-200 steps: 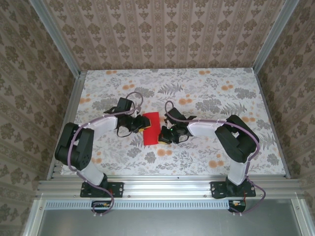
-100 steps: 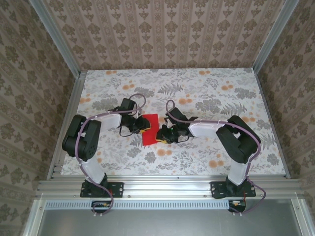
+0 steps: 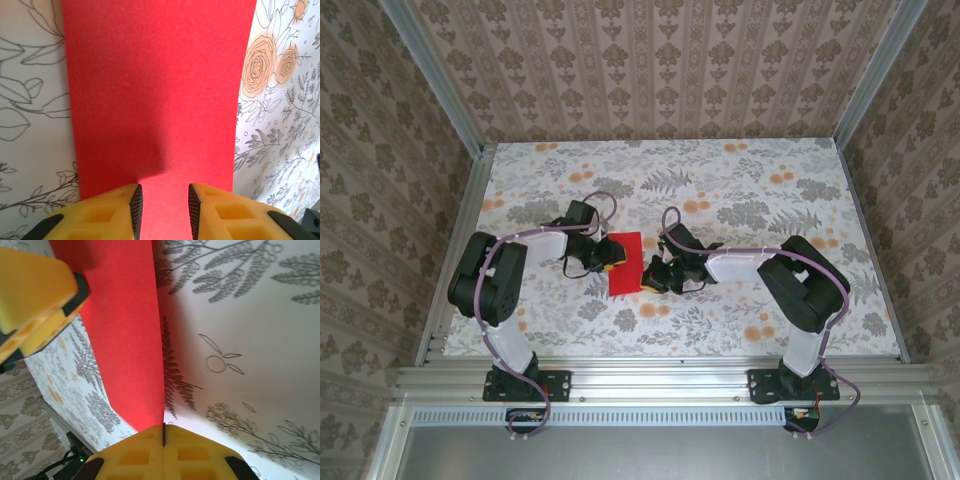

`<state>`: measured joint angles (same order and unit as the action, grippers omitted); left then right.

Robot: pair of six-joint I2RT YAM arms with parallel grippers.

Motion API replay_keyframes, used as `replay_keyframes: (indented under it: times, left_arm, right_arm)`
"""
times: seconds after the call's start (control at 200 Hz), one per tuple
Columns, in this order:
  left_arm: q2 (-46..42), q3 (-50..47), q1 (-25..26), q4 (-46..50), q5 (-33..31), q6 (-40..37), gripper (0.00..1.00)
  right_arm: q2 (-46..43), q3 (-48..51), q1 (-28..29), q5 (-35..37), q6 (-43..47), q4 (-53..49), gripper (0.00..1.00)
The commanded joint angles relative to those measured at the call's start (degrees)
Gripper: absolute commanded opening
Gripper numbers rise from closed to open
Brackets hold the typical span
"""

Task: Fold a paper plane with a square sheet of paper (pick it up from the middle)
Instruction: Third fold the triangle at the center of the table.

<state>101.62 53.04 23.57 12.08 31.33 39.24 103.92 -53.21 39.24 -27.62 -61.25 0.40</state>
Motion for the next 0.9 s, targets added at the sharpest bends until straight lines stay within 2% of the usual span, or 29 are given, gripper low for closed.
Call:
replay_keyframes:
  times: [0.0, 0.25, 0.545, 0.895]
  left_arm:
    - [-2.0, 1.7, -1.2, -0.4, 0.6, -1.1, 0.37]
    - [0.2, 2.1, -2.9, -2.5, 1.1, -1.1, 0.38]
    - [3.6, 0.9, -2.7, -1.6, 0.6, -1.6, 0.33]
    - [4.4, 0.4, -2.4, -0.4, -0.6, -2.4, 0.31]
  right_arm:
    - [-1.3, -2.6, -0.4, 0.7, 3.9, -7.8, 0.0]
    - [0.2, -5.6, -0.6, -1.3, 8.8, -13.9, 0.0]
    - [1.3, -7.7, -0.6, -1.1, 5.3, -10.0, 0.0]
    - [4.6, -11.4, -0.5, -0.3, 0.0, -3.0, 0.01]
